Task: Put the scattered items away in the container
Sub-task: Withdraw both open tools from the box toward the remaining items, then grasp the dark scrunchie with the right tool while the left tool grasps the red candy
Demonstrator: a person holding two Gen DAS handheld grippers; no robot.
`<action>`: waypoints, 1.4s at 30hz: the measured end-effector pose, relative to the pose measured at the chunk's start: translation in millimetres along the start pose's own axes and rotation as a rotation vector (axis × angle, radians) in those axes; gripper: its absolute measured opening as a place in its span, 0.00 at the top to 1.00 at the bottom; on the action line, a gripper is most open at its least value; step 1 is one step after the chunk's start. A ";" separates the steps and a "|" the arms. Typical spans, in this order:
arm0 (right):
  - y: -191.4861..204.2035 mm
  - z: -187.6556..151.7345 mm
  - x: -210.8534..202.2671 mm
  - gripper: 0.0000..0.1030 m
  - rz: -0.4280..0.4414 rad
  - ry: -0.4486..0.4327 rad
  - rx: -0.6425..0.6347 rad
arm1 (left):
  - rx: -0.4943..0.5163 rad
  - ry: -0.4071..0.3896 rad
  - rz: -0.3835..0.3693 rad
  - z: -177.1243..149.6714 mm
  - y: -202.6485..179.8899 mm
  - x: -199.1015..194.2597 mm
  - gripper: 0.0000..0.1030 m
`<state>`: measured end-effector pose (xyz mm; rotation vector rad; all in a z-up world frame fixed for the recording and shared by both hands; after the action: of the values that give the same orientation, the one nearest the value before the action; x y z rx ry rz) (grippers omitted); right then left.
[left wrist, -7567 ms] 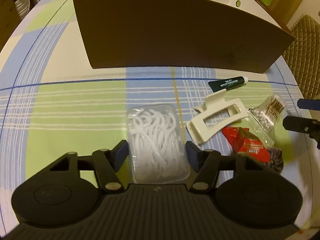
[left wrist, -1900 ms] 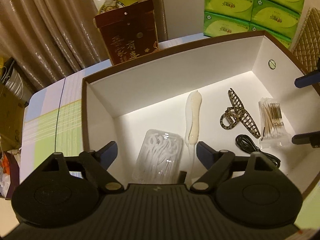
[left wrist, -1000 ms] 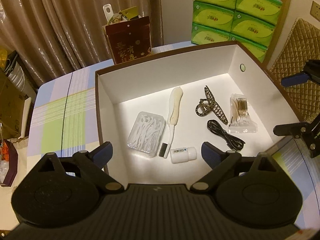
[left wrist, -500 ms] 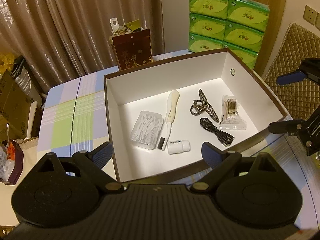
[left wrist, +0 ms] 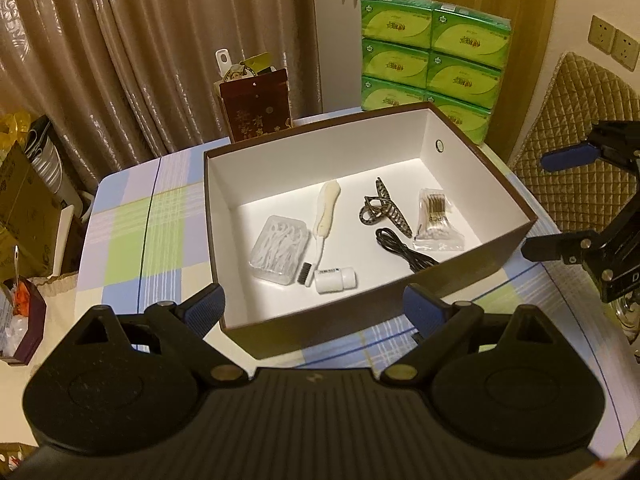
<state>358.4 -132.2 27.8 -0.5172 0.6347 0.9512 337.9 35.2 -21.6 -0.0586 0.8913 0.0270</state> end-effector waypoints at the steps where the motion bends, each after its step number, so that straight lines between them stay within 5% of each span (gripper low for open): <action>1: 1.2 -2.3 -1.5 0.09 0.003 -0.003 0.013 | -0.004 -0.001 -0.004 -2.6 -0.6 -1.9 0.09; 13: 28.9 -45.2 -11.9 0.09 0.040 0.011 0.144 | -0.048 0.036 -0.030 -54.4 2.8 -9.1 0.09; 29: 96.5 -142.7 3.5 0.09 0.107 0.167 0.295 | -0.193 0.215 -0.069 -157.9 7.0 15.3 0.09; 42: 114.7 -154.2 37.0 0.09 0.102 0.196 0.241 | -0.239 0.275 -0.029 -188.4 21.9 29.1 0.09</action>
<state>234.2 -156.2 -121.5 -0.3674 0.9470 0.9109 208.9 45.2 -163.2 -0.3046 1.1586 0.1002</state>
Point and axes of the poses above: each gripper's, at about its wrist camera, not at the fingertips, and x roughly the way its jaws point, y to its left, z to its top, the point moved 9 cm from there along x, roughly the way its jaws point, and after that the axes turned 11 degrees about -x, right-handed, at the moved point
